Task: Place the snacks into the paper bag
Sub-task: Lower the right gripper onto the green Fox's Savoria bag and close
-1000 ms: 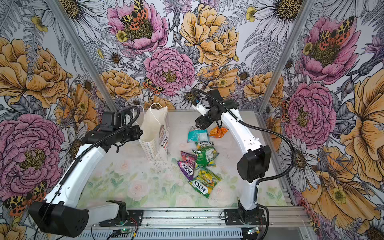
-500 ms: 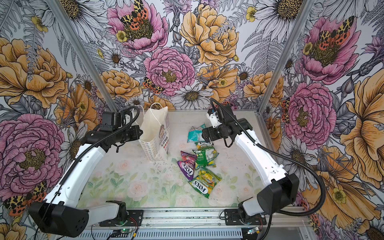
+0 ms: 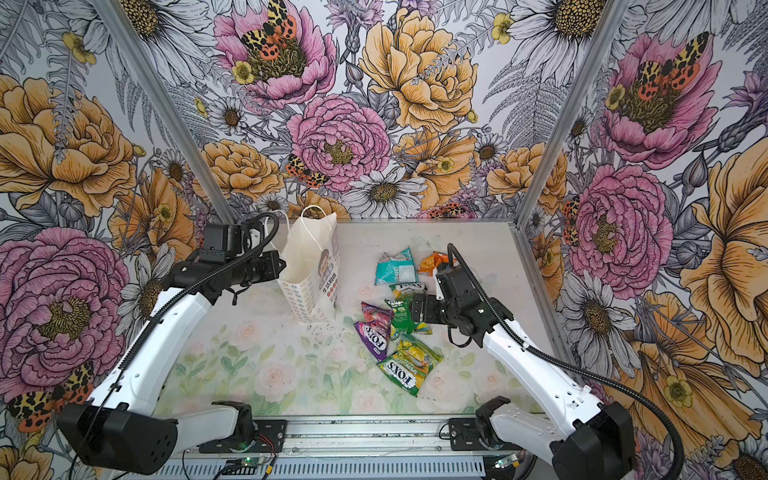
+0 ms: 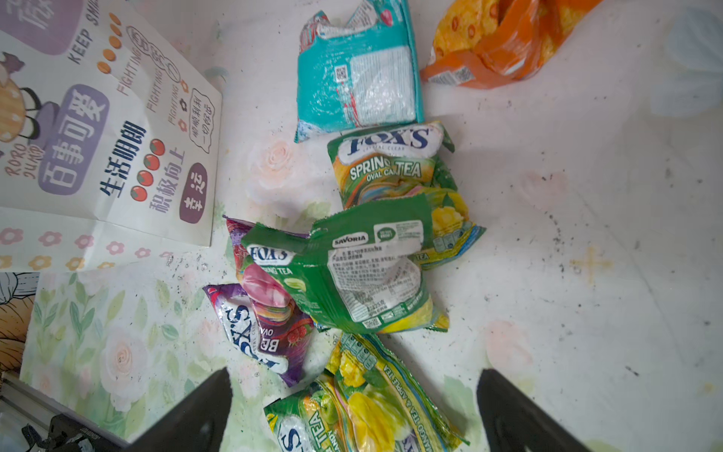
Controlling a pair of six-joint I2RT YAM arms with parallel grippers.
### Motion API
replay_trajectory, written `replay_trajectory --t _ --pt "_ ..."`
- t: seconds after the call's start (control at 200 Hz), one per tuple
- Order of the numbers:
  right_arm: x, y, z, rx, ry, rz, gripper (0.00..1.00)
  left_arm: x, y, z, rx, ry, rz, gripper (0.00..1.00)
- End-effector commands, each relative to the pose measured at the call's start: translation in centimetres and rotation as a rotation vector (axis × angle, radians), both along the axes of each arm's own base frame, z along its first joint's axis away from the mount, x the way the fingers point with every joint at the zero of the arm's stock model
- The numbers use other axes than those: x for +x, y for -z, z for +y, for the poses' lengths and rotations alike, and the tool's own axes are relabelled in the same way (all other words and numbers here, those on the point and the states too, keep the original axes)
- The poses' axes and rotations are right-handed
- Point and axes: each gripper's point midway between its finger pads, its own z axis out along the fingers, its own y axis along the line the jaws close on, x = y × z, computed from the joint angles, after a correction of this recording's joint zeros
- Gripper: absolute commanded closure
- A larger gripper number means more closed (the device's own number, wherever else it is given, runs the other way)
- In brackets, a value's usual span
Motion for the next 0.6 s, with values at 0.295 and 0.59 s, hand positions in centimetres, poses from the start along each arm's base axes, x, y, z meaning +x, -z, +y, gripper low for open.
replay_trajectory --t 0.295,0.59 --pt "2.1 2.8 2.1 0.022 0.045 -0.079 0.00 0.1 -0.3 -0.1 -0.030 0.004 -0.013 1.00" --pt "2.8 4.3 3.4 -0.025 -0.013 -0.092 0.00 0.1 -0.4 0.1 -0.028 0.000 -0.017 1.00"
